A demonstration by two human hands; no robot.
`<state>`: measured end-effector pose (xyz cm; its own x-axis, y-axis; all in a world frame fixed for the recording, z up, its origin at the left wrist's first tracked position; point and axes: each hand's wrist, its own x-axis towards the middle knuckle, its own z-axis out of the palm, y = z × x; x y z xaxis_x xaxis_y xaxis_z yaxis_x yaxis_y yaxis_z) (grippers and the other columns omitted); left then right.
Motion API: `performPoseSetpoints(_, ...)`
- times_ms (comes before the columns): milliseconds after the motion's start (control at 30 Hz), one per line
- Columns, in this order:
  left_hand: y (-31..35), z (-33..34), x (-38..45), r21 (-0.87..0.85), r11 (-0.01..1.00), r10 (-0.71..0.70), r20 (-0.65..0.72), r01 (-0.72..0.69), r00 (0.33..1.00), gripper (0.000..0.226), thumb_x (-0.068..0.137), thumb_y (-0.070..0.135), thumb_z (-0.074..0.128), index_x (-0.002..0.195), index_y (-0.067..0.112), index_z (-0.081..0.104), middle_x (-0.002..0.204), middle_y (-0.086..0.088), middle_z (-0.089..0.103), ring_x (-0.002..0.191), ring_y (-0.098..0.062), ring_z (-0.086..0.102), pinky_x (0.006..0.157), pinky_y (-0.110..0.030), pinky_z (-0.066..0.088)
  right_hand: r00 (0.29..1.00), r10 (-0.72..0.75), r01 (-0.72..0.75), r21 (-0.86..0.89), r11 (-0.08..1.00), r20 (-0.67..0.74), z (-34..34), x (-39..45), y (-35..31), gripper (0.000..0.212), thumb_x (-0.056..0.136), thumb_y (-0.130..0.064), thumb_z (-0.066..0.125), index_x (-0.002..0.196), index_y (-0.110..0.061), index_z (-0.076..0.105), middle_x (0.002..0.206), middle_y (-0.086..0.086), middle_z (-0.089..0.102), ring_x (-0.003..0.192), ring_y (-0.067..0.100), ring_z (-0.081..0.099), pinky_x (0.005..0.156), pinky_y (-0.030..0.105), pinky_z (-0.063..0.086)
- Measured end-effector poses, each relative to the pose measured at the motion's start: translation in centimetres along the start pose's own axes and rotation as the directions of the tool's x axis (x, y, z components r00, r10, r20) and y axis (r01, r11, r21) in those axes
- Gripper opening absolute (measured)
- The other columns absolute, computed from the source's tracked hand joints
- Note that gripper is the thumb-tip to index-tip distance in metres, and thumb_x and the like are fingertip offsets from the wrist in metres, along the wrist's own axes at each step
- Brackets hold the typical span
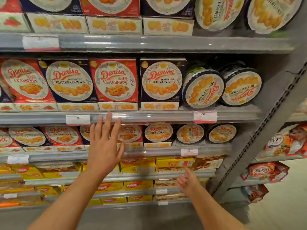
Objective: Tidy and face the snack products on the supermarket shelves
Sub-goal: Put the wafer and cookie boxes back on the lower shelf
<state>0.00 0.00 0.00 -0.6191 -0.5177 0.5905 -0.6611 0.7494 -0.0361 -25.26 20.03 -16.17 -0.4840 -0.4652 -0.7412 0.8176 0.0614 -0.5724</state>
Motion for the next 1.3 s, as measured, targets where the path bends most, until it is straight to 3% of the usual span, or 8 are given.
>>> performPoseSetpoints(100, 0.3, 1.2, 1.7, 0.013, 0.998, -0.069, -0.016, 0.069, 0.997, 0.079, 0.091, 0.044, 0.045, 0.161, 0.017, 0.018, 0.169, -0.01, 0.0, 0.155, -0.035, 0.0, 0.122, -0.06, 0.01, 0.998, 0.06, -0.06, 0.056, 0.997, 0.006, 0.7, 2.4, -1.2, 0.07, 0.099, -0.037, 0.062, 0.157, -0.018, 0.029, 0.12, 0.026, 0.069, 0.064, 0.025, 0.065, 0.107, 0.036, 0.047)
performPoseSetpoints(200, 0.5, 2.8, 2.0, 0.045, 0.995, -0.089, 0.009, 0.088, 0.996, 0.08, 0.093, 0.047, 0.043, 0.161, 0.017, 0.015, 0.169, -0.01, 0.0, 0.155, -0.035, 0.0, 0.122, -0.06, 0.011, 0.994, 0.11, -0.108, 0.12, 0.987, -0.008, 1.1, 4.0, -2.1, 0.076, 0.094, -0.043, 0.068, 0.157, -0.022, 0.031, 0.159, 0.024, 0.032, 0.124, 0.035, 0.06, 0.076, 0.029, 0.06)
performPoseSetpoints(333, 0.6, 4.0, 2.0, 0.067, 0.992, -0.111, 0.032, 0.109, 0.993, 0.079, 0.093, 0.047, 0.044, 0.161, 0.017, 0.017, 0.169, -0.008, 0.003, 0.156, -0.033, 0.004, 0.12, -0.063, 0.014, 0.997, 0.082, -0.081, 0.125, 0.989, -0.009, 1.5, 6.1, -2.8, 0.063, 0.094, -0.036, 0.07, 0.15, -0.025, 0.043, 0.137, 0.019, 0.042, 0.114, 0.028, 0.054, 0.11, 0.048, 0.045)
performPoseSetpoints(467, 0.7, 4.1, 1.9, 0.062, 0.991, -0.12, 0.009, 0.119, 0.993, 0.078, 0.092, 0.045, 0.045, 0.161, 0.018, 0.018, 0.169, -0.007, 0.006, 0.156, -0.032, 0.006, 0.121, -0.062, 0.014, 0.993, 0.1, -0.093, 0.096, 0.991, -0.065, 1.5, 8.1, -2.8, 0.057, 0.097, -0.041, 0.064, 0.148, -0.024, 0.046, 0.081, 0.005, 0.037, 0.063, 0.018, 0.034, 0.09, 0.043, 0.048)
performPoseSetpoints(633, 0.6, 3.9, 1.9, 0.065, 0.991, -0.114, 0.0, 0.114, 0.993, 0.077, 0.092, 0.042, 0.045, 0.16, 0.019, 0.02, 0.169, -0.007, 0.01, 0.156, -0.031, 0.009, 0.119, -0.062, 0.018, 0.991, 0.129, -0.132, 0.122, 0.984, 0.037, 2.2, 9.6, -3.1, 0.043, 0.09, -0.044, 0.067, 0.127, -0.025, 0.054, 0.09, 0.006, 0.047, 0.076, 0.023, 0.048, 0.096, 0.043, 0.047)
performPoseSetpoints(767, 0.6, 4.2, 1.9, 0.054, 0.989, -0.138, -0.023, 0.139, 0.99, 0.076, 0.09, 0.043, 0.047, 0.159, 0.02, 0.024, 0.168, -0.006, 0.014, 0.155, -0.029, 0.013, 0.118, -0.058, 0.022, 0.991, 0.131, -0.126, 0.154, 0.98, -0.023, 2.6, 9.8, -3.5, 0.05, 0.1, -0.043, 0.059, 0.145, -0.026, 0.047, 0.147, 0.01, 0.048, 0.142, 0.029, 0.043, 0.119, 0.048, 0.032)
performPoseSetpoints(1000, 0.5, 4.2, 1.9, 0.053, 0.988, -0.145, -0.033, 0.147, 0.989, 0.077, 0.089, 0.042, 0.051, 0.159, 0.022, 0.025, 0.168, -0.004, 0.016, 0.155, -0.028, 0.015, 0.117, -0.055, 0.023, 0.998, 0.066, -0.067, 0.161, 0.985, 0.008, 1.2, 10.0, -2.8, 0.05, 0.098, -0.032, 0.065, 0.144, -0.019, 0.052, 0.151, 0.014, 0.048, 0.14, 0.028, 0.046, 0.116, 0.039, 0.039)
performPoseSetpoints(1300, 0.2, 3.0, 2.0, 0.005, 0.991, -0.132, 0.031, 0.132, 0.991, 0.075, 0.089, 0.044, 0.049, 0.158, 0.024, 0.027, 0.167, -0.004, 0.019, 0.152, -0.03, 0.021, 0.114, -0.055, 0.027, 0.999, 0.024, -0.022, 0.047, 0.999, -0.044, -6.0, 6.4, 1.2, 0.038, 0.093, -0.02, 0.071, 0.128, -0.008, 0.062, 0.048, -0.005, 0.058, 0.043, 0.005, 0.059, 0.112, 0.044, 0.045)
